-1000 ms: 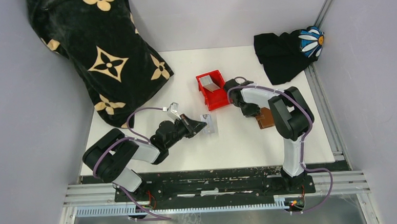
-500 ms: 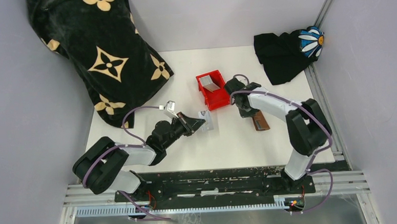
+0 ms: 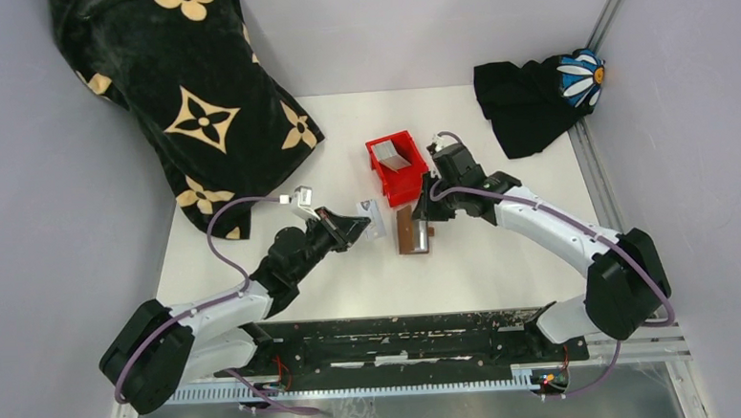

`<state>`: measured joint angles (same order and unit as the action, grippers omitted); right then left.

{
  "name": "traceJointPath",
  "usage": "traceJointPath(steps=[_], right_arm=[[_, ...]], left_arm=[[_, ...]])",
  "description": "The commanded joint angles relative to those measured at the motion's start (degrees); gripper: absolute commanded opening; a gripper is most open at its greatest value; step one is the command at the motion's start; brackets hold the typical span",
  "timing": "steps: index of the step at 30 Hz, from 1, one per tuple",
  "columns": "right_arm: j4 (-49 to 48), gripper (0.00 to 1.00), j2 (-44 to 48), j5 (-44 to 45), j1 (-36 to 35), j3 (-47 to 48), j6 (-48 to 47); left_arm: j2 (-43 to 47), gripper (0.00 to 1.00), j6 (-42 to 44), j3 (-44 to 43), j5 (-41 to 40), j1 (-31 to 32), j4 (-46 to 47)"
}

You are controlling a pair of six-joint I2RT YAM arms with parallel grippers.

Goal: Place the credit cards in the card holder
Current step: Turn over the card holder at the center of the board.

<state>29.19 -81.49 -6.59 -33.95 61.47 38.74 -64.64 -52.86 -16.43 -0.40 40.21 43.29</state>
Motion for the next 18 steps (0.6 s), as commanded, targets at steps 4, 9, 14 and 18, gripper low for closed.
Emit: traceJointPath(steps=[4,9,14,18], right_arm=[[-20.8,0.02,-4.9,-15.0,0.5,-8.5,12.0],[-26.2,0.02,-11.9,-16.3,1.5,-11.2,12.1],[-23.9,0.02,-14.1,-15.4,2.1,-9.4,8.6],[-20.3,0.21,-10.6,-12.6,2.2,-8.3,5.4]], left_arm=[[3.4,0.03,5.0,-0.9,-2.7,-0.2,-5.9],[0.4,0.03,4.7,-0.8,-1.6,-0.2,-4.2],[-1.1,0.03,5.2,-1.7,-0.7,-0.2,-3.7],[-1.4,0.03,5.9,-2.8,0.4,-0.3,-4.7]])
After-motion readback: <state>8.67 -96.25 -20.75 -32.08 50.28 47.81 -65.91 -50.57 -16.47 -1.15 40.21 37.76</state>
